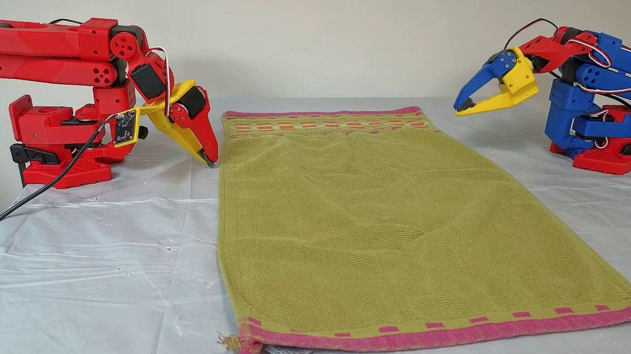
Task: Fold the towel.
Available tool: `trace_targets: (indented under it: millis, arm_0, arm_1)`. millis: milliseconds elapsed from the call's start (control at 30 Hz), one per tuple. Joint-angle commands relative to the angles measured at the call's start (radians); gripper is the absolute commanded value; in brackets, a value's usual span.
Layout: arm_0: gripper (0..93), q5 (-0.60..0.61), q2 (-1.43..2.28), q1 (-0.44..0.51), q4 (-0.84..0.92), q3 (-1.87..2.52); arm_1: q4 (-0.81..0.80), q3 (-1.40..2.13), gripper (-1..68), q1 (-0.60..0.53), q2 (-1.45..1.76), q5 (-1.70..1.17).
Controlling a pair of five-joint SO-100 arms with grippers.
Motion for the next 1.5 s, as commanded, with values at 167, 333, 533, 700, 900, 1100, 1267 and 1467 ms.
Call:
trace_targets:
  millis: [167,333,533,700,900,1100,1267,1467]
  arm_0:
    - [1.5,-0.008,-0.003,-0.005,0.008,0.005]
    - [1.5,-0.008,-0.003,-0.005,0.008,0.005]
    - [1.5,-0.015,-0.003,-0.005,0.009,0.005]
    - [1.5,-0.048,-0.003,0.005,0.008,0.005]
    - [1.5,-0.060,-0.003,0.000,-0.005,0.005]
    - [1.5,-0.115,-0.002,-0.021,-0.005,0.005]
    - [1.5,-0.281,-0.002,-0.091,0.006,0.005]
    - [2.8,-0.574,-0.002,-0.181,0.129,-0.069]
  arm_1:
    - [-0.026,0.089,0.1,0.008,0.080,0.011]
    - [-0.026,0.089,0.1,0.009,0.080,0.012]
    - [-0.026,0.089,0.1,0.014,0.080,0.021]
    - [-0.026,0.089,0.1,0.021,0.080,0.035]
    - [-0.025,0.089,0.1,0.032,0.080,0.049]
    - [-0.006,0.084,0.1,0.057,0.080,0.072]
    - [0.005,0.081,0.0,0.095,0.080,0.101]
    - [0.025,0.043,0.0,0.143,0.081,0.178]
